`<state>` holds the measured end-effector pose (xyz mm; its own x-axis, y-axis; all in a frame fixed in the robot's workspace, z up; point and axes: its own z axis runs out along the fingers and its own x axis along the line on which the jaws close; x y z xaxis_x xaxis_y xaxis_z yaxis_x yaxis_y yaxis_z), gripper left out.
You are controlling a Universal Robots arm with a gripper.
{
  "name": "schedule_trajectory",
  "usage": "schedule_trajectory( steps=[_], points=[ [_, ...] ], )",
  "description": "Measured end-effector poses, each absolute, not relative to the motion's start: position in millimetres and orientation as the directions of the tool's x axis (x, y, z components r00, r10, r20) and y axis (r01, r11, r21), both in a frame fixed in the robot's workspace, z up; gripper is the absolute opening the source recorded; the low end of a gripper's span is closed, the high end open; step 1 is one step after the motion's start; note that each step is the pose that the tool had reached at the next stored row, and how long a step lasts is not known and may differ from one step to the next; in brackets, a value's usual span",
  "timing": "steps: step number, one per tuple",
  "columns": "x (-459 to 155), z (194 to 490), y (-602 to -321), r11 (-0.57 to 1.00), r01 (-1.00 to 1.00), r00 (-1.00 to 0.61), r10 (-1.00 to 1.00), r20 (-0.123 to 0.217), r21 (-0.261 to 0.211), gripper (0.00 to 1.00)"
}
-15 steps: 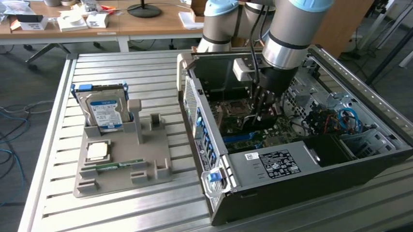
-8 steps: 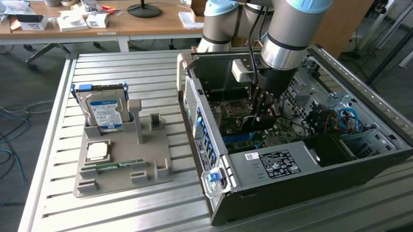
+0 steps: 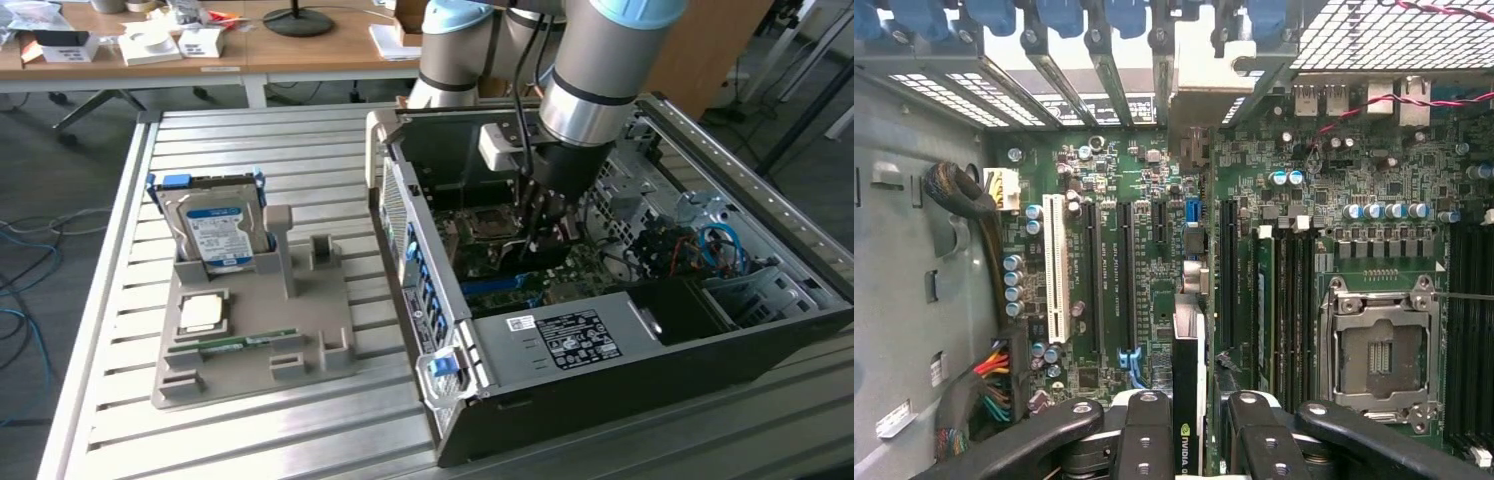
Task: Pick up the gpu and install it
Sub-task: 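Insert the gpu into the slot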
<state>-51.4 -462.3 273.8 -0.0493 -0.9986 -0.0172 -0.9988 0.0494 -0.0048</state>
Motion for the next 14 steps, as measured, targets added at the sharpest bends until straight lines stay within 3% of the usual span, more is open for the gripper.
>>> schedule_trajectory(
  steps=[14],
  points=[
    [-60.3,273.6,-462.3,0.049,-0.999,-0.049,-0.999,-0.017,-0.005,0.26]
  ],
)
